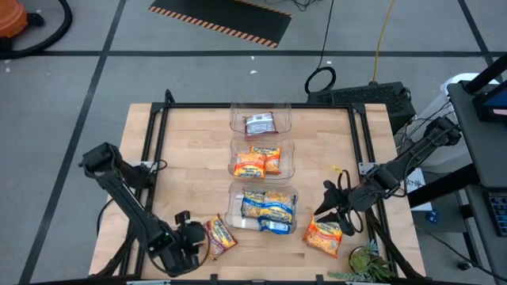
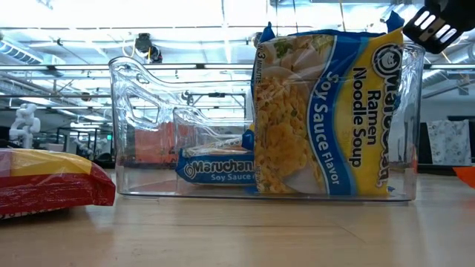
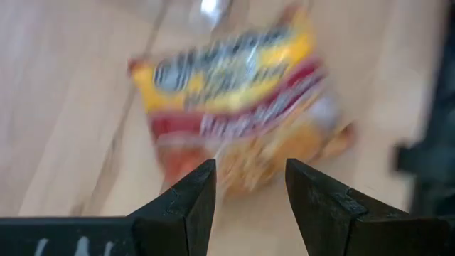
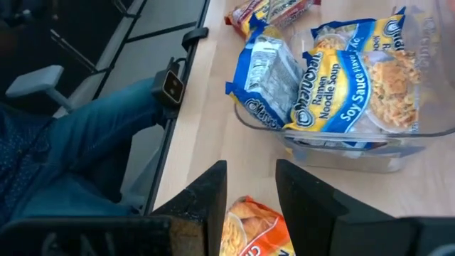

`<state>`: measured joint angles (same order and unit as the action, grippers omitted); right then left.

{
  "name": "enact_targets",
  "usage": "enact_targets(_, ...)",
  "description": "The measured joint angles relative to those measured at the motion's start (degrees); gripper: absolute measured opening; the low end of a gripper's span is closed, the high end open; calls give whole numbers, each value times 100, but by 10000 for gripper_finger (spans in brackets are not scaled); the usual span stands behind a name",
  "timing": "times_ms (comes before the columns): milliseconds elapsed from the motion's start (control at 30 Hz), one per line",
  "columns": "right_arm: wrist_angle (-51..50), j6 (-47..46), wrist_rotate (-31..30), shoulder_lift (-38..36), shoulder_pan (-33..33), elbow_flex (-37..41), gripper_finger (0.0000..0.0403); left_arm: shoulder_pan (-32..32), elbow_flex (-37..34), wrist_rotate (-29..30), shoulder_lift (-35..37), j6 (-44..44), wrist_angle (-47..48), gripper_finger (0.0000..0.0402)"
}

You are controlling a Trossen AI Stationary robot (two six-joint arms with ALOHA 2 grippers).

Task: Sort Maruchan noodles
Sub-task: Put the red noodle pack into the top transparent bin

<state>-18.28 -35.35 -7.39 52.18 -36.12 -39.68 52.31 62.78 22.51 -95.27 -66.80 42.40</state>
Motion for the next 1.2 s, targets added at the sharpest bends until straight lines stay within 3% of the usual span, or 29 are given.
enact_targets(200, 0, 80, -6, 0, 0, 0, 116, 33, -2, -192, -386, -552, 641, 190)
enact_targets(467, -3, 192, -3, 0, 0, 0, 116, 57, -2, -251, -745, -71, 780, 311)
enact_targets(633, -1, 195, -3, 0, 0, 0, 116, 47, 14, -182, -1110, 652, 696, 336)
enact_targets(867, -5, 204, -3, 1, 0, -2, 116, 50, 17, 177, -1312, 1186, 576, 306)
enact_targets(1200, -3, 310, -3, 1, 0, -2, 116, 9, 0, 305, -1266, 1031, 369, 181)
